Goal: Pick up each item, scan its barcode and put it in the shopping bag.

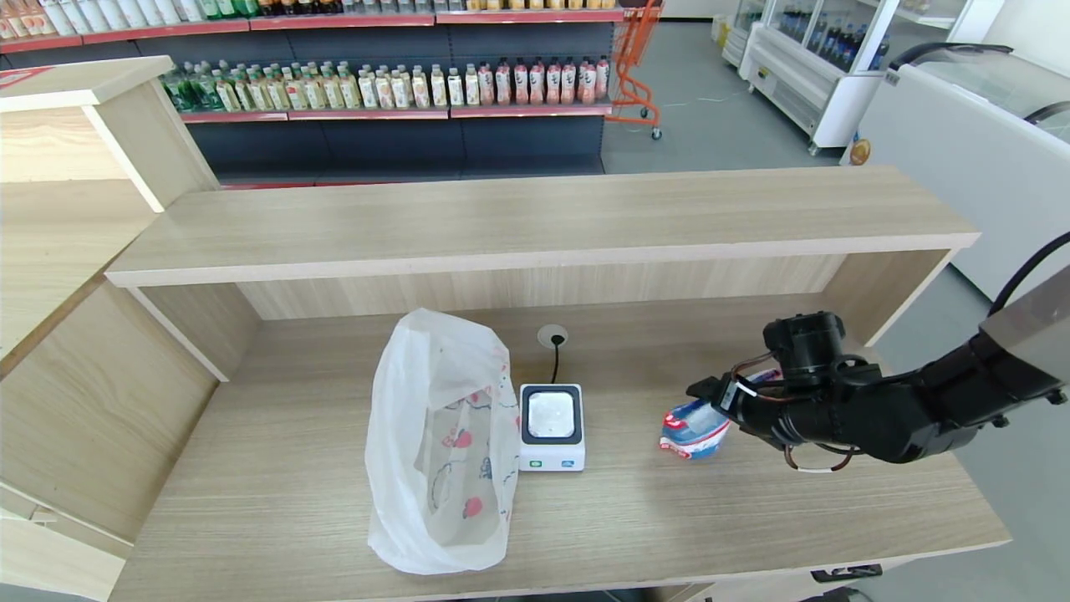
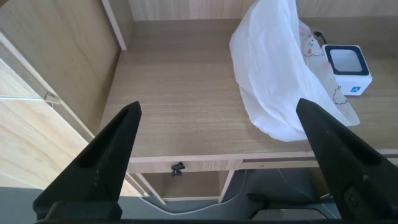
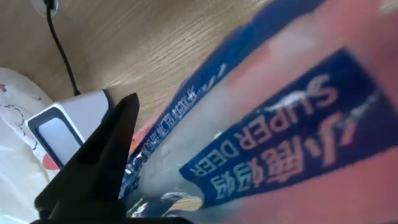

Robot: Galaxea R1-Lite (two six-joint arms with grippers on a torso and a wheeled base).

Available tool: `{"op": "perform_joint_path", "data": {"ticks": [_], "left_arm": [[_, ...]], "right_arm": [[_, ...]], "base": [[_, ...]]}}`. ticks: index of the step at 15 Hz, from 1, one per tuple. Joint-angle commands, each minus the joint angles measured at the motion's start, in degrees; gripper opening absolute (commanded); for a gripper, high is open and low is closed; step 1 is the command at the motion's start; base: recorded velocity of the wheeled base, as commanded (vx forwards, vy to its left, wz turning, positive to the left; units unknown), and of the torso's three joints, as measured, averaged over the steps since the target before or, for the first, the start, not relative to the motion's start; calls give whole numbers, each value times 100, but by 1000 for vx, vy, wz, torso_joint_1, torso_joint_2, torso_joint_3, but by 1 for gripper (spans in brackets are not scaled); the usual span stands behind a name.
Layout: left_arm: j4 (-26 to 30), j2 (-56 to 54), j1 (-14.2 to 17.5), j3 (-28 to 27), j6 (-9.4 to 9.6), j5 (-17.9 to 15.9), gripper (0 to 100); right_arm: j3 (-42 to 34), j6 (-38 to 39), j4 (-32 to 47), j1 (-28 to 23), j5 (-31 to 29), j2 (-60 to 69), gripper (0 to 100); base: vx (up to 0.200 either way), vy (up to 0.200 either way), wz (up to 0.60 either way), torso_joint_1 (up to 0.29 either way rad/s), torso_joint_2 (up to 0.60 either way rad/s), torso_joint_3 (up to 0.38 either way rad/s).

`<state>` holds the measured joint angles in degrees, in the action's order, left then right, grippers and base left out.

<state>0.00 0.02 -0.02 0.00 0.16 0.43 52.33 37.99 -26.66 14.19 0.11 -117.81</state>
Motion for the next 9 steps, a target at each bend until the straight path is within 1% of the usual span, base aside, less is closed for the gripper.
{"op": "perform_joint_path", "data": {"ticks": [1, 2, 4, 6, 9], "left_arm": [[0, -2, 2, 0, 2, 1, 100], [0, -2, 2, 0, 2, 1, 100], [0, -2, 2, 0, 2, 10, 100], [0, -2, 2, 0, 2, 1, 100], [0, -2, 2, 0, 2, 1, 100]], "right_arm": [[-13, -28, -6, 31, -11, -163, 0], [-13, -37, -15, 40, -11, -181, 0], [-83, -336, 12, 49, -160, -242, 0], [-215, -872, 3, 31, -178, -260, 0], [-303, -986, -23, 22, -363, -119, 0]], "base": [[0, 0, 0, 0, 0, 0], [0, 0, 0, 0, 0, 0], [0, 0, 0, 0, 0, 0], [0, 0, 0, 0, 0, 0], [0, 0, 0, 0, 0, 0]]}}
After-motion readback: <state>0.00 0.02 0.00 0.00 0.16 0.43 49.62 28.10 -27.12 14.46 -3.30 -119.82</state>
